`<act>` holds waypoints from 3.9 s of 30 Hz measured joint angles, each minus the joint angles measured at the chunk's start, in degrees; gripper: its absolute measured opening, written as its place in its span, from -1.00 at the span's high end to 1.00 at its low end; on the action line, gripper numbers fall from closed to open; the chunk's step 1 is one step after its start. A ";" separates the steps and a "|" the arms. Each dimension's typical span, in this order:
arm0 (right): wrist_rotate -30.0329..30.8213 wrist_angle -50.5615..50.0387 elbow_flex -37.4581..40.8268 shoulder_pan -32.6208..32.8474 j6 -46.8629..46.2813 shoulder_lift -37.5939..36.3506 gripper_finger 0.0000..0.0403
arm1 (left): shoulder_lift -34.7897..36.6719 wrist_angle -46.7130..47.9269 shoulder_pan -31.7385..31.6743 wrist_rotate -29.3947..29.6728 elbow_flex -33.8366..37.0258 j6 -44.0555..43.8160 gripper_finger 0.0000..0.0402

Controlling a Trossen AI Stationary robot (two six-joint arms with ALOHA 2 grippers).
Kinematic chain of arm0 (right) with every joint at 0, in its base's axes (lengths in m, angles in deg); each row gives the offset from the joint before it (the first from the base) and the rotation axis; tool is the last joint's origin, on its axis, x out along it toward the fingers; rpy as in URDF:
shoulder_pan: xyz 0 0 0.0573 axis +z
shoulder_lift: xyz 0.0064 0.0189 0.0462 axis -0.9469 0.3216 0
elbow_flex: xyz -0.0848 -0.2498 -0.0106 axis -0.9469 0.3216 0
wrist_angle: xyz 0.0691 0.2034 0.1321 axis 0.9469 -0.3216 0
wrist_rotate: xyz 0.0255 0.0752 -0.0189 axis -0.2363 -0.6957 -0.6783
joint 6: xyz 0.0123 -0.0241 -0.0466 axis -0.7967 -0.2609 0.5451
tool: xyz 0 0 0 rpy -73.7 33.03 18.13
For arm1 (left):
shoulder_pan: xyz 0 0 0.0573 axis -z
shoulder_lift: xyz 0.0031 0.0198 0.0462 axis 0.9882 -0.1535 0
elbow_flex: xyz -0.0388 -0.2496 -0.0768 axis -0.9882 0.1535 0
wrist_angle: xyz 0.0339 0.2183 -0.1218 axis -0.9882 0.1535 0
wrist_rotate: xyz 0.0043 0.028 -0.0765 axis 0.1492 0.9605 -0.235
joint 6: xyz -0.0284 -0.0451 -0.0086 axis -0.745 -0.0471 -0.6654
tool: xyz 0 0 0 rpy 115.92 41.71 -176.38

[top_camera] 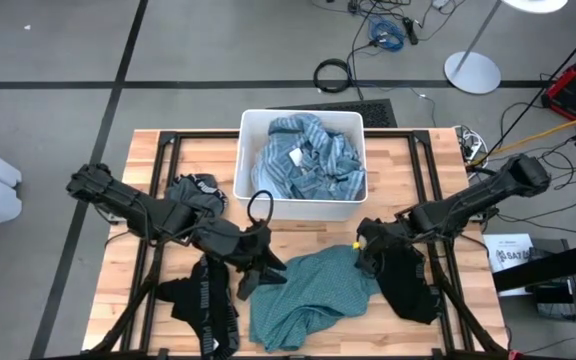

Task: Sort clothes
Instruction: Put the green polo shirt into the white laundry organizer

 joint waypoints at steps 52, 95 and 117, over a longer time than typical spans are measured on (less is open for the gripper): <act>0.80 -5.70 -23.01 -1.25 2.80 1.87 0.99 | -0.04 -0.22 -3.79 -0.05 0.01 6.14 0.08; 0.51 -5.53 -53.44 -0.52 7.40 47.59 -0.05 | 10.32 2.16 -4.49 -3.07 0.01 15.39 0.08; 13.59 -40.34 -58.60 12.00 -20.78 42.45 -0.19 | 10.29 4.94 -4.49 -10.71 0.03 18.10 0.08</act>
